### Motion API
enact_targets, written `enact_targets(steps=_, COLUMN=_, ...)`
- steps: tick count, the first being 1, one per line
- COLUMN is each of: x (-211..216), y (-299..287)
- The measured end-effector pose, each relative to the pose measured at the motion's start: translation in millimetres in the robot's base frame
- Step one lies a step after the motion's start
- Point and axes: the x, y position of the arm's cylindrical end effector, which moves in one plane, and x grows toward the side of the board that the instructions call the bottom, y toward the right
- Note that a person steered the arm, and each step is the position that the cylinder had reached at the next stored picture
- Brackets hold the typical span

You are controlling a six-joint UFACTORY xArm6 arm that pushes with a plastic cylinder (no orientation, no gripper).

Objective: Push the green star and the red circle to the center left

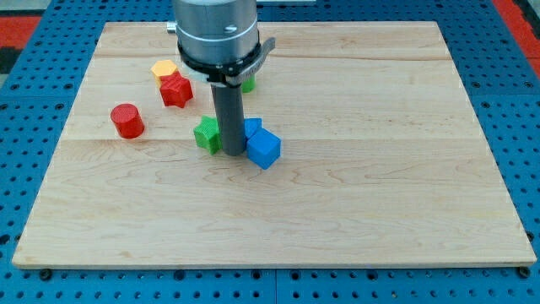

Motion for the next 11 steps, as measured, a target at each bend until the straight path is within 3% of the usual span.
enact_targets(steps=4, x=-18, y=-73)
enact_targets(steps=5, x=-28, y=-26)
enact_targets(steps=6, x=-44, y=-19)
enact_targets(steps=10, x=-37, y=-132)
enact_targets(steps=11, x=-37, y=-131)
